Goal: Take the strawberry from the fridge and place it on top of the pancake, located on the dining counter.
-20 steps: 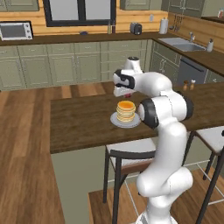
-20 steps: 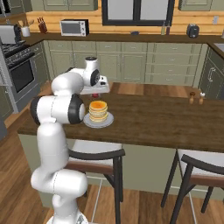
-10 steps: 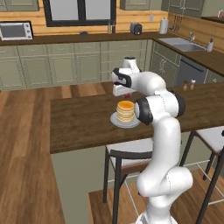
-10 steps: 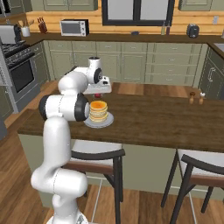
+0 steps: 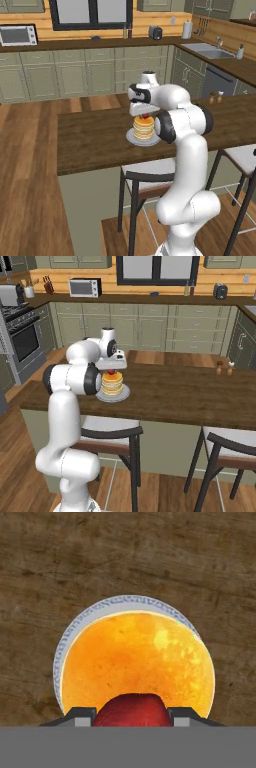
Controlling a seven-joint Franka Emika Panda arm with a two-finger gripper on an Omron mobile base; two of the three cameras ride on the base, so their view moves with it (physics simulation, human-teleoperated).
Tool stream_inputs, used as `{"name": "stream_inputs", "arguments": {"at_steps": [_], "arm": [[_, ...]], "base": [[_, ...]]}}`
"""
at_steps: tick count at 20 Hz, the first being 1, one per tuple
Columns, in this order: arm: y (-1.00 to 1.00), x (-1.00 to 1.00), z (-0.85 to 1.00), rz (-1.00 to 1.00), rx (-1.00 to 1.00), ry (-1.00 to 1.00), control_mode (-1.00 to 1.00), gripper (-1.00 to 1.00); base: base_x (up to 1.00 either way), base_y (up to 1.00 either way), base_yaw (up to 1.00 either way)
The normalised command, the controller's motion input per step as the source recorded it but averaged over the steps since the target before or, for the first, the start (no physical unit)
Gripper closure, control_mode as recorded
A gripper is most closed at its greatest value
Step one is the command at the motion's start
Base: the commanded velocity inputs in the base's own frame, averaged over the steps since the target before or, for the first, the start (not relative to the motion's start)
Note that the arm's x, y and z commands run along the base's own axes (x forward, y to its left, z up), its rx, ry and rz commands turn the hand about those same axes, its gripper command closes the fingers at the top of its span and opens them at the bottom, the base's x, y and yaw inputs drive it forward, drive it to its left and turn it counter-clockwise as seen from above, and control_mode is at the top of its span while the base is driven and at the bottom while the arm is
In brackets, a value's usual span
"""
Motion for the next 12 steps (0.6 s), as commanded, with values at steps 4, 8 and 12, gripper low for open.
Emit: {"name": "stream_inputs", "arguments": {"at_steps": [4, 8, 12], "arm": [[0.00, 0.00, -0.22, 0.00, 0.00, 0.00, -1.00, 1.00], [0.00, 0.00, -0.15, 0.00, 0.00, 0.00, -1.00, 1.00], [0.00, 0.00, -0.12, 0.00, 0.00, 0.00, -1.00, 1.00]], "base": [[0.00, 0.00, 0.00], [0.00, 0.00, 0.00], [0.00, 0.00, 0.00]]}}
